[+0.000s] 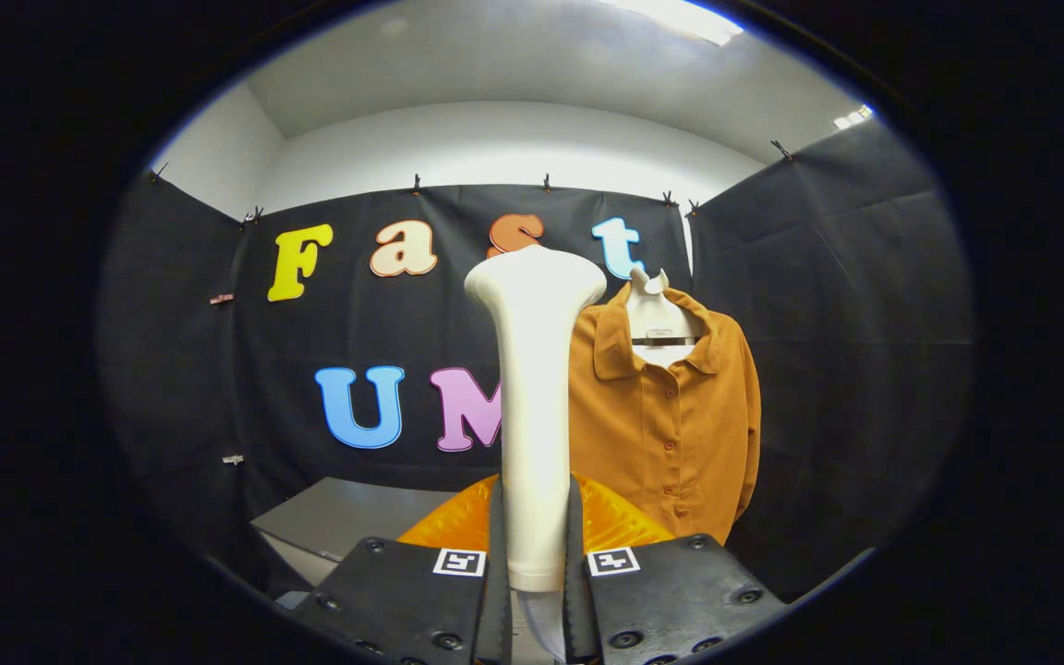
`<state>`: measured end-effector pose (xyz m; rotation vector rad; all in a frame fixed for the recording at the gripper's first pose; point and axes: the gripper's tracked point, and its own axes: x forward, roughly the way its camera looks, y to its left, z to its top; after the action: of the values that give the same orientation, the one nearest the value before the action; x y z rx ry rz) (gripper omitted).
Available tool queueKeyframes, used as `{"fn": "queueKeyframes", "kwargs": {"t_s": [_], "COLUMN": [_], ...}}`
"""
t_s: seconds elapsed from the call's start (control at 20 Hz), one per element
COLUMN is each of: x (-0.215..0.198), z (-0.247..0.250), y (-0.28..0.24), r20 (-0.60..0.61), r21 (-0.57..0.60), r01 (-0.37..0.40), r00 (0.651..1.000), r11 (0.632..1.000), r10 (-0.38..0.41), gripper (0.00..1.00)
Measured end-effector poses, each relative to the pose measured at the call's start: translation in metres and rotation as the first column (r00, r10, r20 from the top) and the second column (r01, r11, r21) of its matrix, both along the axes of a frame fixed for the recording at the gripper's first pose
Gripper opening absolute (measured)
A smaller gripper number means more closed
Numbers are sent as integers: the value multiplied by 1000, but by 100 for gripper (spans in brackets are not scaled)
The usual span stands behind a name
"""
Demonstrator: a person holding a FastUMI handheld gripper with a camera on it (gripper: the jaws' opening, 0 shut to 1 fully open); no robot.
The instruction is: Iron the clothes twice with a garment steamer, once on the left side and once on the right side.
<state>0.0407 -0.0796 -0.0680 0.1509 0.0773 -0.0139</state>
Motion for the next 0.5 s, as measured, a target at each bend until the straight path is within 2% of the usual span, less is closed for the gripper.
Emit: {"fn": "queueKeyframes", "kwargs": {"t_s": [0.5], "x": [-22], "z": [23], "y": [37], "r20": [44], "r21": [-4], "r01": [-4], "r00": [999], "r11": [1000], "r10": [4], "gripper": [25]}}
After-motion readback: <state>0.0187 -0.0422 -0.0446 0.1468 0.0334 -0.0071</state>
